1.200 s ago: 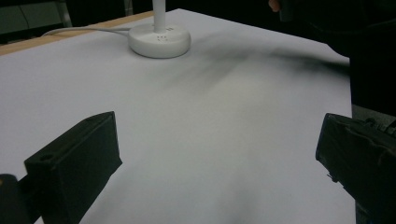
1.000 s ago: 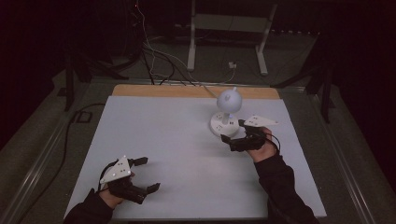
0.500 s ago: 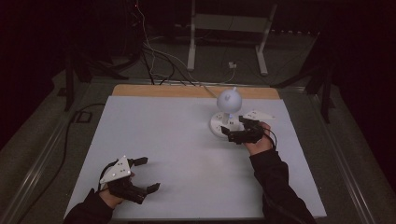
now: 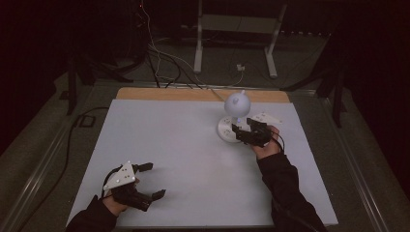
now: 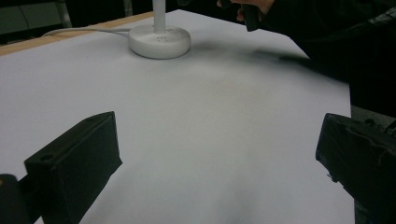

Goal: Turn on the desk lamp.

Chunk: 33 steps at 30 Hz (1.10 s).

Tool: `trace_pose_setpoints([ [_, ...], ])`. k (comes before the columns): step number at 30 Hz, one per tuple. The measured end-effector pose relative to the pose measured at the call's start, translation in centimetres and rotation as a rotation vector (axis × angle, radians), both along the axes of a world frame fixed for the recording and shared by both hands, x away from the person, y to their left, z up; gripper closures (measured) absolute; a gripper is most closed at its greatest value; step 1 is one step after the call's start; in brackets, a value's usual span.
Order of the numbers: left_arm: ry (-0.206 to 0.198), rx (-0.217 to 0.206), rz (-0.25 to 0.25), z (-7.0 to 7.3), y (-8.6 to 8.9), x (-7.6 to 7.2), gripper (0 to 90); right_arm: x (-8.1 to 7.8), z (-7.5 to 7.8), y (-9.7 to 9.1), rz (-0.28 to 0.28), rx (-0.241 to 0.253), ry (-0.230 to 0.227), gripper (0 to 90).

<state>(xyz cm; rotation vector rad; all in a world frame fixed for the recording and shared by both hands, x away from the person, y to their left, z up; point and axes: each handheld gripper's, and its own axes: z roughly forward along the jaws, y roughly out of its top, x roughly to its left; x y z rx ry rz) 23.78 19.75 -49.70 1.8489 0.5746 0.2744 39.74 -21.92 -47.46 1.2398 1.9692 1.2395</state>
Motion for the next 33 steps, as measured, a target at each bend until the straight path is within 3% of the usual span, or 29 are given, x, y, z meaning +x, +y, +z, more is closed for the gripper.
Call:
trace_pose_setpoints([
  [1,0.0,0.0,0.0,0.0,0.0,0.0,0.3,0.0,0.0,0.0,0.0,0.0,0.0,34.4],
  [2,0.0,-0.001,0.0,0.0,0.0,0.0,0.3,0.0,0.0,-0.1,-0.021,-0.002,0.007,43.2],
  [8,0.001,-0.001,0.0,0.0,0.0,0.0,0.3,0.0,0.0,-0.3,-0.062,-0.019,0.006,68.5],
  [17,0.001,0.0,0.001,0.0,0.0,0.0,0.3,-0.1,-0.2,-0.6,-0.073,-0.043,0.003,89.9],
  [22,0.002,0.002,0.0,0.0,0.0,0.0,0.3,-0.3,-0.3,-0.4,-0.075,-0.069,-0.012,90.0],
  [33,0.002,0.001,-0.001,0.0,0.0,0.0,0.2,-0.1,-1.8,0.5,-0.05,-0.127,0.021,90.0],
])
